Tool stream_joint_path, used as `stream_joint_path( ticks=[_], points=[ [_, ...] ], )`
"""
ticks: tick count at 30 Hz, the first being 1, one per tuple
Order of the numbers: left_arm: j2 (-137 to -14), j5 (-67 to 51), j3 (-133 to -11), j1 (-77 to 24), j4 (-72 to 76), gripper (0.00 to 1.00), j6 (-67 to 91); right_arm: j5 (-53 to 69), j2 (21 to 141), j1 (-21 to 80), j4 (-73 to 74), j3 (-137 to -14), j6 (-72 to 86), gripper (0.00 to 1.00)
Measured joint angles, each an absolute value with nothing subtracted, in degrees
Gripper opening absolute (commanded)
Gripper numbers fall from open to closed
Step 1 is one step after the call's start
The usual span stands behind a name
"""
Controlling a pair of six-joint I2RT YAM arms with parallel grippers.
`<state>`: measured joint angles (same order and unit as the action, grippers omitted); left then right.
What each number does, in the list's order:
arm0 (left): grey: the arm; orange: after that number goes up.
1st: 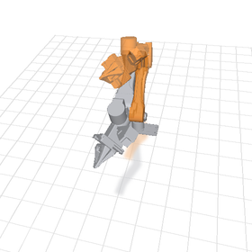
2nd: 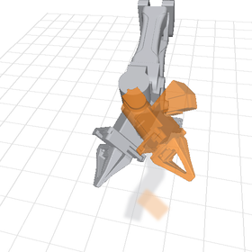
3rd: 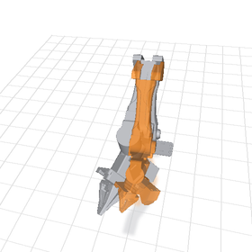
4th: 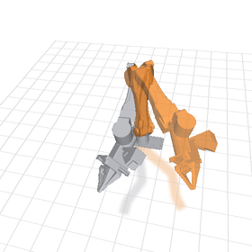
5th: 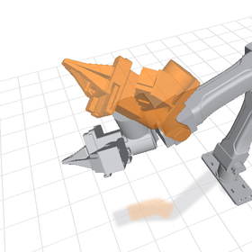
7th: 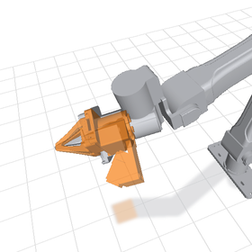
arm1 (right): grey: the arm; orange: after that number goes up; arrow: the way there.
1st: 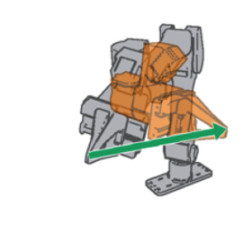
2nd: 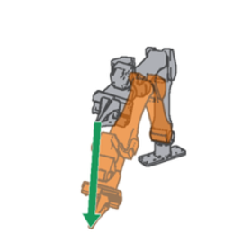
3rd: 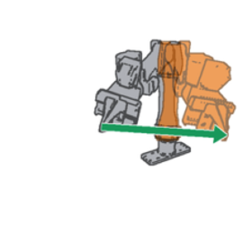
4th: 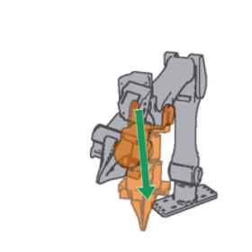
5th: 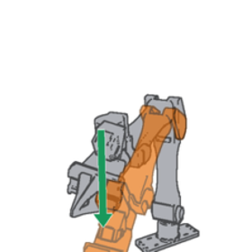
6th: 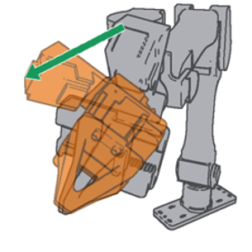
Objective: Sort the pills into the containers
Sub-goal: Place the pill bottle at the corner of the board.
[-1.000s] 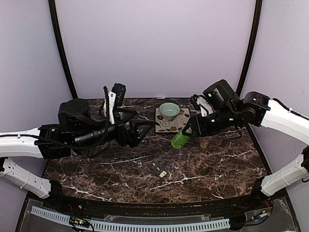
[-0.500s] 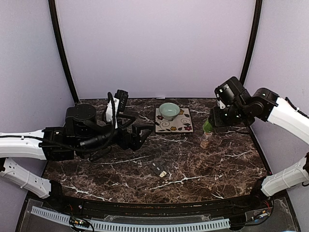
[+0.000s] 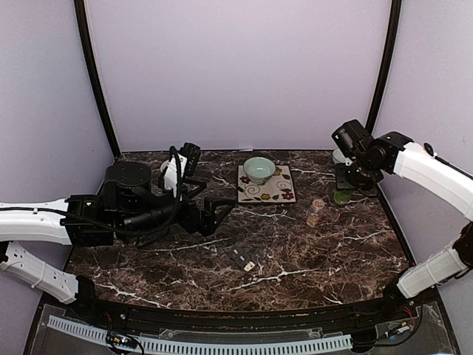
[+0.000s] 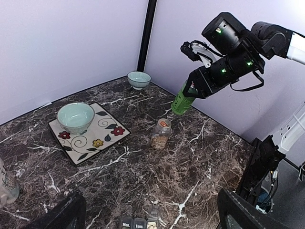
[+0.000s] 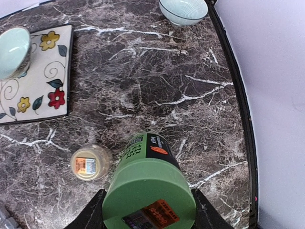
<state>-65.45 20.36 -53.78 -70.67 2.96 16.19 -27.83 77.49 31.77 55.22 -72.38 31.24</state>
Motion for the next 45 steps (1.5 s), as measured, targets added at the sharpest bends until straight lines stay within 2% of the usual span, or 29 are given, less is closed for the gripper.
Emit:
stream_joint_path(
  ticks=[12, 24, 45],
  points=[
    [-65.4, 19.3, -51.2, -69.9, 1.0, 0.99, 16.1, -20.0, 84.9, 22.3, 48.8, -68.2, 27.8, 0.0],
    [-64.7, 19.1, -51.2, -68.0, -0.4, 0.99, 16.1, -15.2, 90.8, 21.3, 43.7, -66.8, 26.8, 0.0],
    [-64.6, 18.0, -51.2, -66.3, -1.0, 0.99, 16.2, -12.6, 91.0, 20.6, 44.0, -66.7, 27.1, 0.0]
  ],
)
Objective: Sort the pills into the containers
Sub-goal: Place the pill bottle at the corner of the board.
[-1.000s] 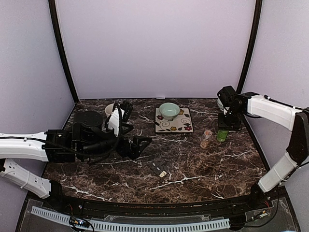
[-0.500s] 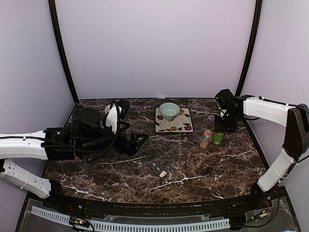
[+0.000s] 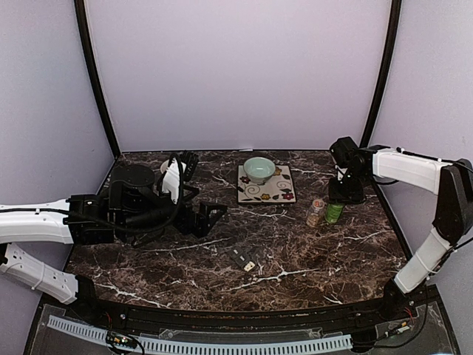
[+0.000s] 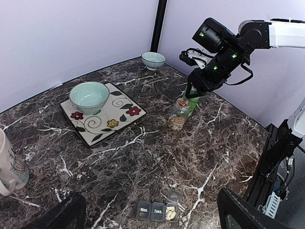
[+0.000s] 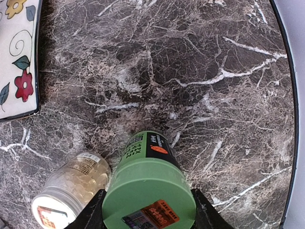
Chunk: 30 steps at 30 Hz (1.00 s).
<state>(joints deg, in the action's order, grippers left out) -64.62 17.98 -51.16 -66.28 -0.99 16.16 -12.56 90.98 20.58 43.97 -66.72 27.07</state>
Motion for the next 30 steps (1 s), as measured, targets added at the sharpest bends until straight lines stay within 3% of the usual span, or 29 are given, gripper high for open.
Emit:
stream_joint_path(
  ticks=[11, 19, 30],
  points=[
    [-64.4, 16.9, -50.8, -65.5, -1.0, 0.99, 16.2, -12.6, 90.1, 20.6, 44.4, -65.6, 27.8, 0.04],
    [-64.4, 16.3, -50.8, -65.3, -1.0, 0.99, 16.1, -12.6, 89.7, 20.6, 44.0, -65.1, 28.4, 0.36],
    [-64.4, 15.4, -50.8, -64.7, -1.0, 0.99, 16.1, -12.6, 89.6, 20.6, 44.0, -65.1, 28.4, 0.54]
  ],
)
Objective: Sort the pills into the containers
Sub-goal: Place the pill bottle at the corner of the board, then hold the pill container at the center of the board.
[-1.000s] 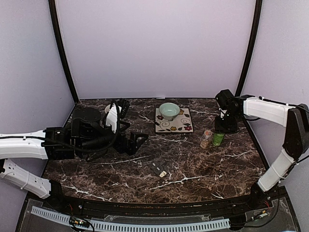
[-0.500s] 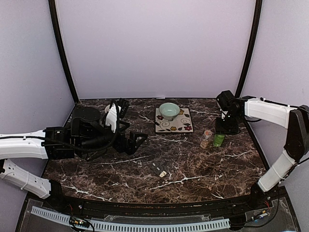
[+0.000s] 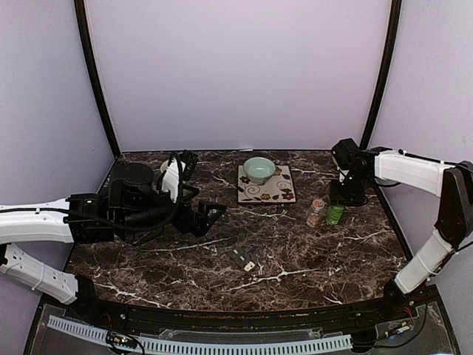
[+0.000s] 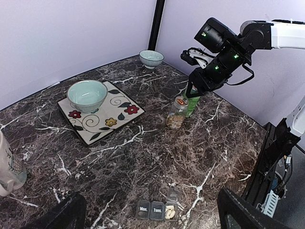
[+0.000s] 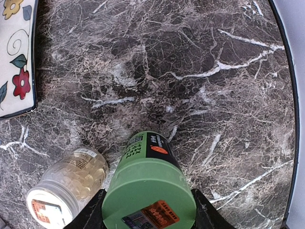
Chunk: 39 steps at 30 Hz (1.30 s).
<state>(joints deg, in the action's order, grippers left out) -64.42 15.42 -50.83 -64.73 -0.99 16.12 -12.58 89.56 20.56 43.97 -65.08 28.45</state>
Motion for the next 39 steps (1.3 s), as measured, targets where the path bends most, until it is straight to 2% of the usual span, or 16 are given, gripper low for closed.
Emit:
stream_joint_path(
  ticks=[14, 22, 29, 33, 39],
  points=[
    [-64.4, 15.2, -50.8, -64.4, -1.0, 0.99, 16.1, -12.4, 89.4, 20.6, 44.8, -64.9, 28.6, 0.63],
    [-64.4, 15.1, -50.8, -64.2, -1.0, 0.99, 16.1, -13.3, 89.0, 20.6, 45.9, -66.3, 28.6, 0.64],
    [-64.4, 14.9, -50.8, -63.7, -1.0, 0.99, 16.3, -14.5, 84.2, 20.8, 47.6, -71.5, 28.3, 0.65],
    [-64.5, 14.1, -49.6, -63.4, -1.0, 0.99, 17.8, -16.3, 80.6, 23.2, 48.0, -75.5, 27.3, 0.65],
    [-64.7, 12.4, -45.5, -63.2, -1.0, 0.96, 22.9, -17.1, 76.1, 34.0, 47.5, -77.9, 25.3, 0.58]
  ],
)
